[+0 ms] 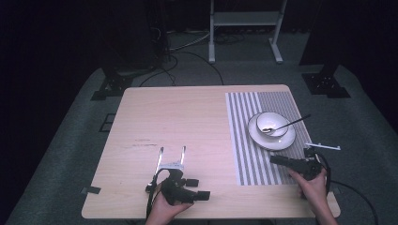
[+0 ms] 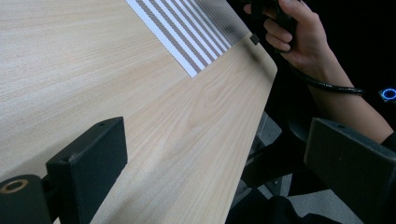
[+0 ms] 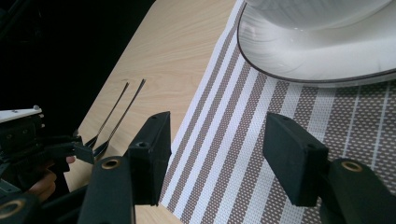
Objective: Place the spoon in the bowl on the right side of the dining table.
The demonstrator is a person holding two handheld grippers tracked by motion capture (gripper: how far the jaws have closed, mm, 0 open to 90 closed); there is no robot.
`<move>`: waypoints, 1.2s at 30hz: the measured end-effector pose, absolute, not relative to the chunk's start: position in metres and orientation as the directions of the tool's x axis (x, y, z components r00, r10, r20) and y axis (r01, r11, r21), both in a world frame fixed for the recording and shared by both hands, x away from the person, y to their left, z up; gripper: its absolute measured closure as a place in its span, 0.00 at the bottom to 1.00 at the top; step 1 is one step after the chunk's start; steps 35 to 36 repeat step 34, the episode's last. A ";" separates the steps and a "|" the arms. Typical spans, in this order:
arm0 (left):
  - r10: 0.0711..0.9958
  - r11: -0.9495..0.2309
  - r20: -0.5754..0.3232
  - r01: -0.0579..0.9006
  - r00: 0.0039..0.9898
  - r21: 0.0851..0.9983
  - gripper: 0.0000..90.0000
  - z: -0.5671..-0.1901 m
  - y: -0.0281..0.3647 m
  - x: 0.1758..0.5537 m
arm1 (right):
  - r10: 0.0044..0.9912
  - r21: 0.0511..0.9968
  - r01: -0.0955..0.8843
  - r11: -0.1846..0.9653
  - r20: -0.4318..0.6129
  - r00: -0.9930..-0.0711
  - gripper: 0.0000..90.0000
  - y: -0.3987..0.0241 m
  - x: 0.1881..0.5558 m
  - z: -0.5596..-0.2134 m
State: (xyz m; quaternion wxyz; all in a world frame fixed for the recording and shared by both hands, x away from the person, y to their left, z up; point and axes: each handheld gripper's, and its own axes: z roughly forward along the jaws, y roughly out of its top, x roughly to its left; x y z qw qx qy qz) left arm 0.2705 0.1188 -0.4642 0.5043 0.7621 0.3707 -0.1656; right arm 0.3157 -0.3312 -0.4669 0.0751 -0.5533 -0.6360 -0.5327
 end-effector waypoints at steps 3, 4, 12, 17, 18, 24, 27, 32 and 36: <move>0.398 -0.217 -0.626 0.732 0.671 0.646 0.05 -0.464 0.119 0.270 | 0.625 0.596 0.784 -0.172 0.682 -0.381 0.45 -0.329 0.313 -0.468; 0.398 -0.216 -0.627 0.733 0.670 0.645 0.05 -0.464 0.119 0.270 | 0.624 0.601 0.782 -0.168 0.679 -0.387 0.45 -0.327 0.311 -0.468; 0.398 -0.216 -0.625 0.731 0.671 0.647 0.05 -0.464 0.119 0.270 | 0.627 0.606 0.782 -0.147 0.669 -0.401 0.45 -0.320 0.306 -0.468; 0.398 -0.216 -0.624 0.730 0.673 0.649 0.05 -0.464 0.120 0.270 | 0.625 0.609 0.781 -0.143 0.667 -0.406 0.45 -0.317 0.303 -0.470; 0.397 -0.215 -0.624 0.730 0.673 0.649 0.05 -0.464 0.120 0.270 | 0.625 0.608 0.781 -0.141 0.667 -0.406 0.45 -0.317 0.303 -0.469; 0.395 -0.216 -0.626 0.730 0.673 0.649 0.05 -0.463 0.119 0.270 | 0.623 0.611 0.781 -0.126 0.661 -0.417 0.45 -0.313 0.298 -0.471; 0.394 -0.217 -0.625 0.729 0.674 0.649 0.05 -0.463 0.119 0.270 | 0.616 0.610 0.782 -0.131 0.668 -0.418 0.45 -0.312 0.296 -0.472; 0.382 -0.214 -0.628 0.726 0.678 0.653 0.05 -0.462 0.118 0.270 | 0.610 0.613 0.777 -0.139 0.672 -0.421 0.45 -0.310 0.293 -0.473; 0.381 -0.216 -0.628 0.726 0.678 0.653 0.05 -0.462 0.118 0.270 | 0.607 0.613 0.778 -0.139 0.674 -0.422 0.45 -0.309 0.292 -0.473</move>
